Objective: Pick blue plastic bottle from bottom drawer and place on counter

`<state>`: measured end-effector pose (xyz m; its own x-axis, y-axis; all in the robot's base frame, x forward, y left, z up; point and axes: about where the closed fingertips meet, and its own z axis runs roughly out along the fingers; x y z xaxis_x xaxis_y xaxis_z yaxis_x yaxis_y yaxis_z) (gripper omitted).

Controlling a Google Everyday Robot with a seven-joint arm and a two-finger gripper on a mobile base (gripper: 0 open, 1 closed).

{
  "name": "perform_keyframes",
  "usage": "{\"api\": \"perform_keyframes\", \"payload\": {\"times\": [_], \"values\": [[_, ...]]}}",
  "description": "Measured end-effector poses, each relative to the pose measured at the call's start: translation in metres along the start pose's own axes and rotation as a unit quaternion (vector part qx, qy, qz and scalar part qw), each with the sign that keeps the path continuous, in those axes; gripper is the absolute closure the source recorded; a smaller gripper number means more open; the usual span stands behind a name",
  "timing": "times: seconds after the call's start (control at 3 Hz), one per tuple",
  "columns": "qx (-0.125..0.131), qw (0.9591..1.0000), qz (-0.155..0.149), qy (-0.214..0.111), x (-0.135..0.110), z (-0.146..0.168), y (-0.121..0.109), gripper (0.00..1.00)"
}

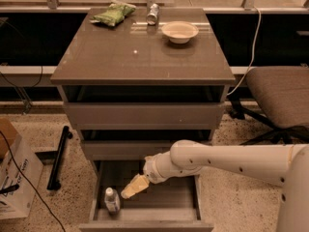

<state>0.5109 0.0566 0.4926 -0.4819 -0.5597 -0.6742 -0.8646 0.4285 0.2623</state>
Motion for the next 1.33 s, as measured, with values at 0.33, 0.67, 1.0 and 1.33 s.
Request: {"api": "perform_keyframes", "payload": {"times": [0.33, 0.67, 1.0, 1.33], "values": [[-0.011, 0.9998, 0.016, -0.010, 0.021, 0.047, -0.018, 0.00], [-0.022, 0.9993, 0.026, -0.017, 0.044, 0.093, -0.032, 0.00], [-0.041, 0.9965, 0.048, -0.055, 0.068, 0.151, -0.043, 0.00], [-0.071, 0.9910, 0.070, -0.089, 0.078, 0.204, -0.041, 0.00]]}}
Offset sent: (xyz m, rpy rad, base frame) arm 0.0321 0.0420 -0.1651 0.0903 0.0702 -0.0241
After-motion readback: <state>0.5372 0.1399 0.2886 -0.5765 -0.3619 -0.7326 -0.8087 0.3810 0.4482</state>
